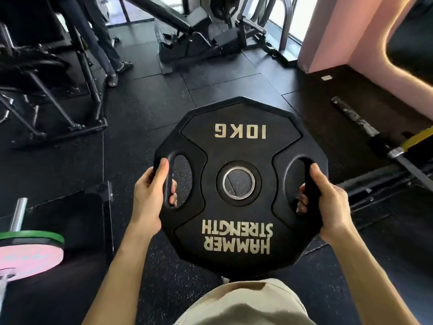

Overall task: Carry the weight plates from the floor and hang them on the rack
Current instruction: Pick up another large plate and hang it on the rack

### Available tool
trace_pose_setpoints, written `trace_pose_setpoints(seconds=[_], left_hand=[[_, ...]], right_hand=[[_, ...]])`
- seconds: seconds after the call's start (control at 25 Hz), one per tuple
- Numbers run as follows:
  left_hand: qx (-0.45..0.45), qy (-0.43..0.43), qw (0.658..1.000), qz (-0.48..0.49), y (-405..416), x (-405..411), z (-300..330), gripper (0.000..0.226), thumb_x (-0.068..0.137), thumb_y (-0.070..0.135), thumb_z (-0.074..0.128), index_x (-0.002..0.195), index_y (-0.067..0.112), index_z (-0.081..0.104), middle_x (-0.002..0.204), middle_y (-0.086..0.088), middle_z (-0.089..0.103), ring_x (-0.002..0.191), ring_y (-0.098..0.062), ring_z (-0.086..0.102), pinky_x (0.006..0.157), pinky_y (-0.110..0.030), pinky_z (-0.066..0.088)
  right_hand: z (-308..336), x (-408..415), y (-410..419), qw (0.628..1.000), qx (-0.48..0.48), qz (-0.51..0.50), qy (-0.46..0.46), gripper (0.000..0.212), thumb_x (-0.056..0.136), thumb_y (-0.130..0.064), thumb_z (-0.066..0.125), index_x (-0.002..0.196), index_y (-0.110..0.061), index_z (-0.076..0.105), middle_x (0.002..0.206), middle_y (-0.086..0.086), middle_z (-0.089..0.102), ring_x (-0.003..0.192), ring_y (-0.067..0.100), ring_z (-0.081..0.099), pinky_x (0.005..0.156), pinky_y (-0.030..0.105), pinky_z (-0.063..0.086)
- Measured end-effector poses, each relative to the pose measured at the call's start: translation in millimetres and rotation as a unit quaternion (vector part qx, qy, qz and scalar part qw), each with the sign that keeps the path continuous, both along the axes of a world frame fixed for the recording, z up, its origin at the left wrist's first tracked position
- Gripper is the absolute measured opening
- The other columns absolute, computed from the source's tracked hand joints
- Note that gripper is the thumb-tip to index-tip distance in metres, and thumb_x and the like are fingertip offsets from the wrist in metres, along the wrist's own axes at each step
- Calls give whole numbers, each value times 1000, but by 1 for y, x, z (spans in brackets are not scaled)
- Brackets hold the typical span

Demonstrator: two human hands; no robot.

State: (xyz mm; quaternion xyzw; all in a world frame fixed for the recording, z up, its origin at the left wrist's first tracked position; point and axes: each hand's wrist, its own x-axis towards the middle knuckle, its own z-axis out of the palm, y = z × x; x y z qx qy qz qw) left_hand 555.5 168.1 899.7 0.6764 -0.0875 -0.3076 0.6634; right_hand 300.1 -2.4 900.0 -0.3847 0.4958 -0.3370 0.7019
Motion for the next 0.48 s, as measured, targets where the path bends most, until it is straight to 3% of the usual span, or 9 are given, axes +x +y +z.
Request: trace_pose_setpoints(seconds=[0.16, 0.48], left_hand=[[-15, -9, 1000, -9, -81, 88, -8, 43, 87, 53, 66, 84, 12, 53, 62, -6, 55, 47, -19, 46, 46, -27, 39], [-11, -15, 998, -57, -264, 237, 6, 41, 89, 49, 64, 81, 11, 53, 61, -6, 54, 46, -18, 45, 44, -27, 38]], right_hand=[[-13, 87, -76, 1000, -14, -10, -3, 59, 58, -62, 78, 69, -8, 55, 54, 6, 46, 46, 19, 42, 47, 29, 35], [-5, 220, -234, 999, 6, -47, 1, 57, 64, -62, 75, 71, -8, 57, 55, 8, 46, 47, 19, 43, 47, 28, 38]])
